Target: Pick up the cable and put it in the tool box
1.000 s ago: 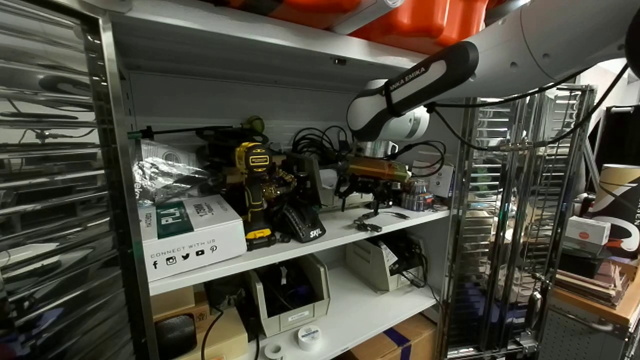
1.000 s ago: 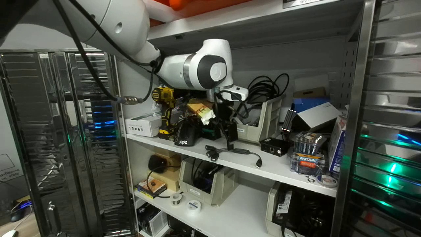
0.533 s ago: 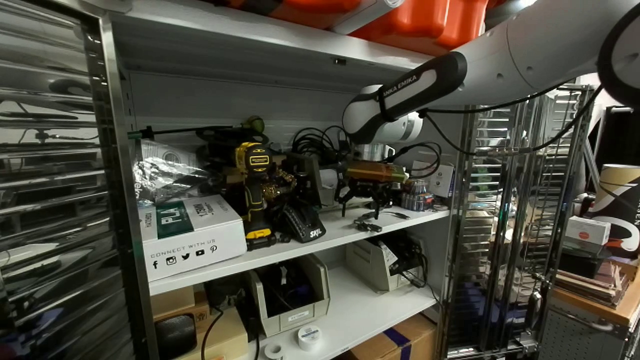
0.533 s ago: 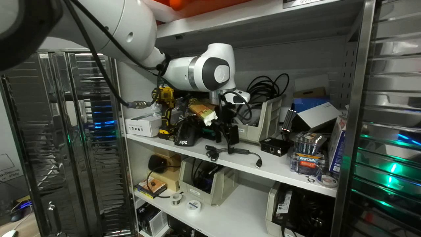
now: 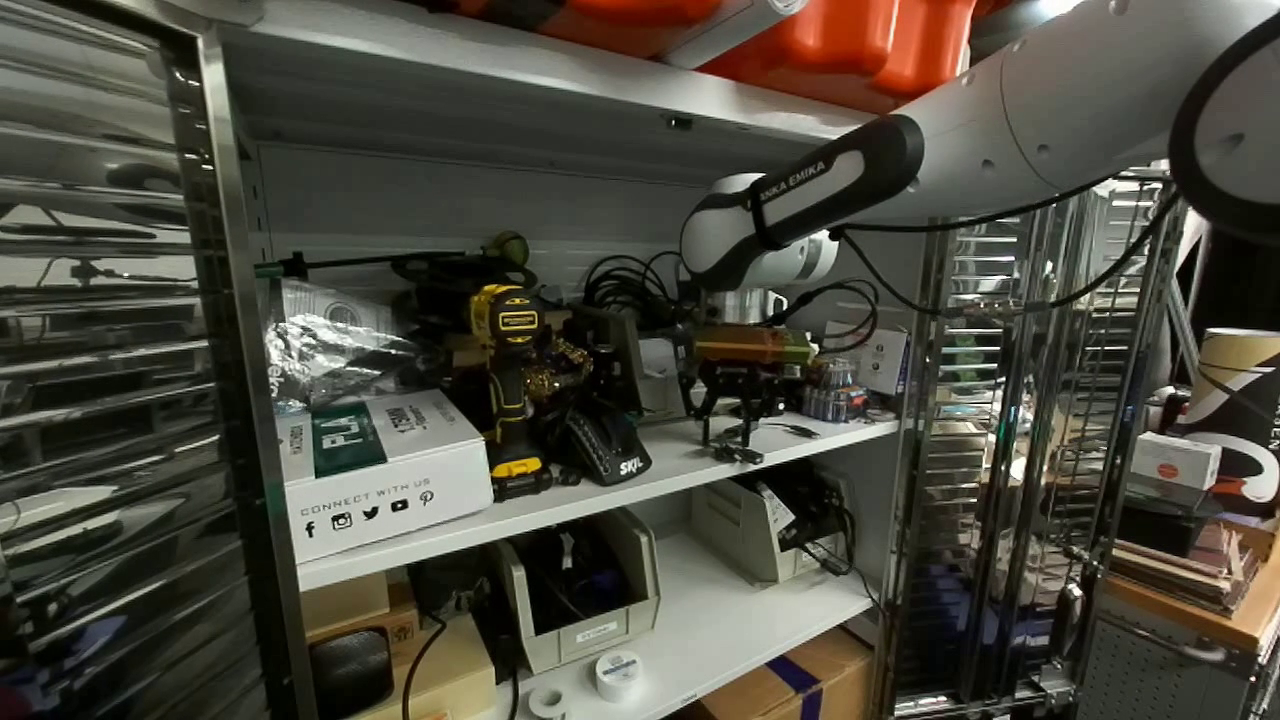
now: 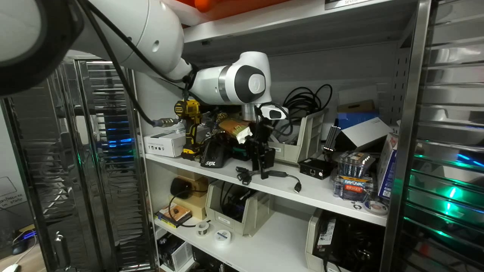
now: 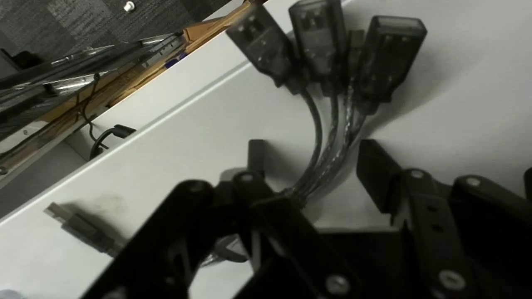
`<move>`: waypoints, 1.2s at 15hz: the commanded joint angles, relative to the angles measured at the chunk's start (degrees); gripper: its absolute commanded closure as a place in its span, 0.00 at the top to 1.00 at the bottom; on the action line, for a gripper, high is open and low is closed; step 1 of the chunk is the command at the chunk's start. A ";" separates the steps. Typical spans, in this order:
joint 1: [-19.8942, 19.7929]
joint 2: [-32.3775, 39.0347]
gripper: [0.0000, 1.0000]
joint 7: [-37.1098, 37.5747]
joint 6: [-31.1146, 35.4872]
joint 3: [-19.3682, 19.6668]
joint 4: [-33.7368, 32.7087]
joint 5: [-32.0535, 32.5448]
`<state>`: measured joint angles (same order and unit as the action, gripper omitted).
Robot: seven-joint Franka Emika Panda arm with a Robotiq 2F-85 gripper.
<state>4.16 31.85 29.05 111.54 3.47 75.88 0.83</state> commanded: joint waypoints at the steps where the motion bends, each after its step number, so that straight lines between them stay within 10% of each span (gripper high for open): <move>1: 1.03 1.59 0.27 0.87 -2.78 0.62 -3.62 1.11; 6: 0.82 0.68 0.02 0.70 -2.83 0.11 -2.83 -0.19; 12: 2.49 -5.86 0.06 2.15 2.25 -0.05 5.94 0.54; 18: 5.32 -14.86 0.06 9.84 21.44 0.68 18.95 3.71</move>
<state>8.02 23.30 33.91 123.45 3.33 86.31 2.06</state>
